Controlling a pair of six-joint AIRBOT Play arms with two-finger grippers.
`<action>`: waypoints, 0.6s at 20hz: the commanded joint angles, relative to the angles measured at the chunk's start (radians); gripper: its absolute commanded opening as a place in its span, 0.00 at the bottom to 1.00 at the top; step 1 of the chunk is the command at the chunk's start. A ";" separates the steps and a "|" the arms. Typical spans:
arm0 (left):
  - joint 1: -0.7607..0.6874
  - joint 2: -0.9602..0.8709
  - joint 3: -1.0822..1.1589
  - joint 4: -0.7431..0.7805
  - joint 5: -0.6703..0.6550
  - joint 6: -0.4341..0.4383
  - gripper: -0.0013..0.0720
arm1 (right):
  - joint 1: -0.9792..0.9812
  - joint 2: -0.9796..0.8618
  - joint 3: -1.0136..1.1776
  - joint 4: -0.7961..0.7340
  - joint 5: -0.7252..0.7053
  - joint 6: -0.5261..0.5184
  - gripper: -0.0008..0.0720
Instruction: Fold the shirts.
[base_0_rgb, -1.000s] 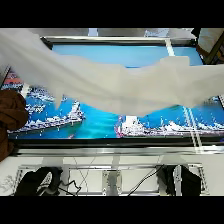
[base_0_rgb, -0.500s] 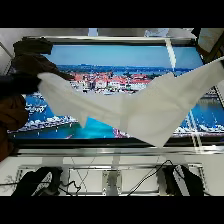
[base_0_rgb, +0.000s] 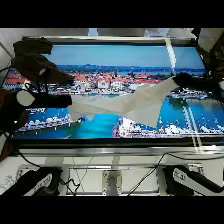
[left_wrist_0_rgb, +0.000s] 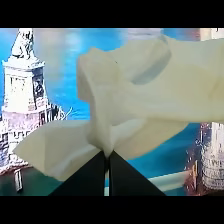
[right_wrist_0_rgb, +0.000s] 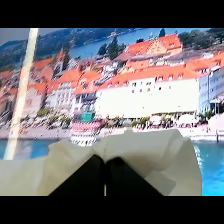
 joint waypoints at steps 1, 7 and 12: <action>-0.040 -0.067 -0.018 -0.002 0.144 -0.020 0.03 | 0.176 -0.161 -0.015 -0.021 -0.491 0.000 0.06; -0.040 -0.081 -0.018 0.006 0.138 -0.019 0.03 | 0.152 -0.169 -0.013 -0.052 -0.564 -0.001 0.54; -0.040 -0.081 -0.018 0.005 0.132 -0.019 0.03 | -0.050 -0.142 -0.013 -0.164 -0.114 0.073 0.54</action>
